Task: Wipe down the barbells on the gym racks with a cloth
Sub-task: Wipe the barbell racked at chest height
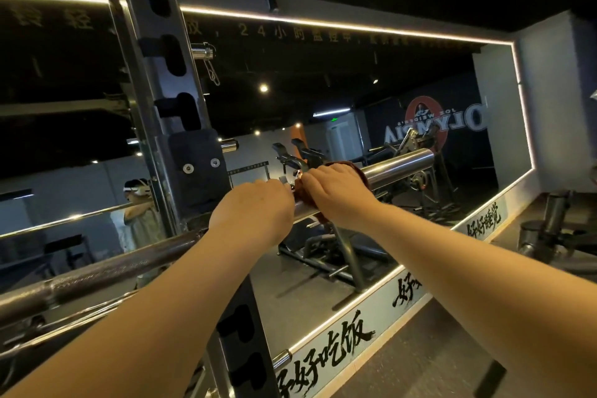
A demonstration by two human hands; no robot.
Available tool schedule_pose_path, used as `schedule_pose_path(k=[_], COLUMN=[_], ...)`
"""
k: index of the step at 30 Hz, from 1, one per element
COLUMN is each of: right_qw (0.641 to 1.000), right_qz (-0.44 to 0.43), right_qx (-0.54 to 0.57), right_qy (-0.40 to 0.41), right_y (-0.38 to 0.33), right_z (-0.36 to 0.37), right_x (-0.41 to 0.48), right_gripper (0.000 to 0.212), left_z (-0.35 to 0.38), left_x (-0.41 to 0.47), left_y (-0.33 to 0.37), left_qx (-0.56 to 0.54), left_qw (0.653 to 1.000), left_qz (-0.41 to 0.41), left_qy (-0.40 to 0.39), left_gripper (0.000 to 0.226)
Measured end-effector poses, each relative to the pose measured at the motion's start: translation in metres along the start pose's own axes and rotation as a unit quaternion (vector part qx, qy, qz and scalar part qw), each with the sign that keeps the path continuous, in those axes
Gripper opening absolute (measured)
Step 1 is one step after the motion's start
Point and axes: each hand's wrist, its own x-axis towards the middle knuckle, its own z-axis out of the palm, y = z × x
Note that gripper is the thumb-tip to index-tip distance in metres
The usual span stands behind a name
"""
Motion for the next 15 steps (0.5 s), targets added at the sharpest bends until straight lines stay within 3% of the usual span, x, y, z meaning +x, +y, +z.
schedule_pose_path(k=[2, 4, 8, 12, 15], right_qw=[0.999, 0.998, 0.979, 0.980, 0.994], right_qz=[0.013, 0.025, 0.011, 0.013, -0.034], right_qx=[-0.042, -0.041, 0.117, 0.129, 0.074], right_qy=[-0.017, 0.031, 0.165, 0.153, 0.077], right_y=[-0.008, -0.015, -0.030, -0.038, -0.030], right_z=[-0.003, 0.007, 0.042, 0.044, 0.013], right_x=[0.013, 0.005, -0.044, -0.046, -0.021], right_gripper=[0.027, 0.028, 0.049, 0.051, 0.042], left_z=[0.002, 0.002, -0.002, -0.015, -0.021], left_x=[0.002, 0.004, 0.004, -0.005, -0.003], left_y=[-0.001, 0.000, 0.001, 0.000, -0.003], left_qx=[-0.010, -0.015, -0.032, -0.059, -0.124], left_qw=[1.000, 0.999, 0.998, 0.998, 0.992], left_qz=[-0.011, -0.029, -0.042, 0.000, -0.035], left_qy=[0.003, -0.006, -0.035, -0.003, 0.000], left_gripper=[0.024, 0.023, 0.029, 0.040, 0.042])
